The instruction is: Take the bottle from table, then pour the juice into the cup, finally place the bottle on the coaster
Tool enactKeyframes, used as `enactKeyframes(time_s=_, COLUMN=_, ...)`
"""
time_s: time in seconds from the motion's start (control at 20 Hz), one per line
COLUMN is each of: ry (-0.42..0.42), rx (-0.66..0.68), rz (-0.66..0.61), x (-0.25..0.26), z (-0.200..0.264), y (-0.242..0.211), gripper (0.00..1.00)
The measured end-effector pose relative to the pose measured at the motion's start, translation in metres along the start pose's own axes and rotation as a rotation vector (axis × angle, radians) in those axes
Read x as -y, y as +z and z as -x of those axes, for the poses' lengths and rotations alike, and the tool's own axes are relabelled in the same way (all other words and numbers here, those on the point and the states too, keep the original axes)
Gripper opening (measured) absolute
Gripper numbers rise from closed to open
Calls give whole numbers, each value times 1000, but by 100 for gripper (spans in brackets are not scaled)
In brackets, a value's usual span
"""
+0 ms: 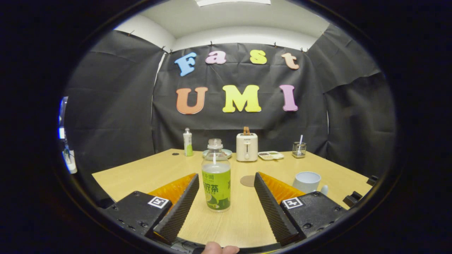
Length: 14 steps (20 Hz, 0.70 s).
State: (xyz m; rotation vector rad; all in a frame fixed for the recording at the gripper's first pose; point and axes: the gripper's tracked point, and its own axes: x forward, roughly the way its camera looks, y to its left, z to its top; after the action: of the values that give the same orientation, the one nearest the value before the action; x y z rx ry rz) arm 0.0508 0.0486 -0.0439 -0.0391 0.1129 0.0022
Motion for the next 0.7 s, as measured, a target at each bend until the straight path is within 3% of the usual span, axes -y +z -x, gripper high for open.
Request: enactKeyframes(time_s=0.7, ry=7, rx=-135, rz=7, x=-25, z=-73, y=-41, gripper=100)
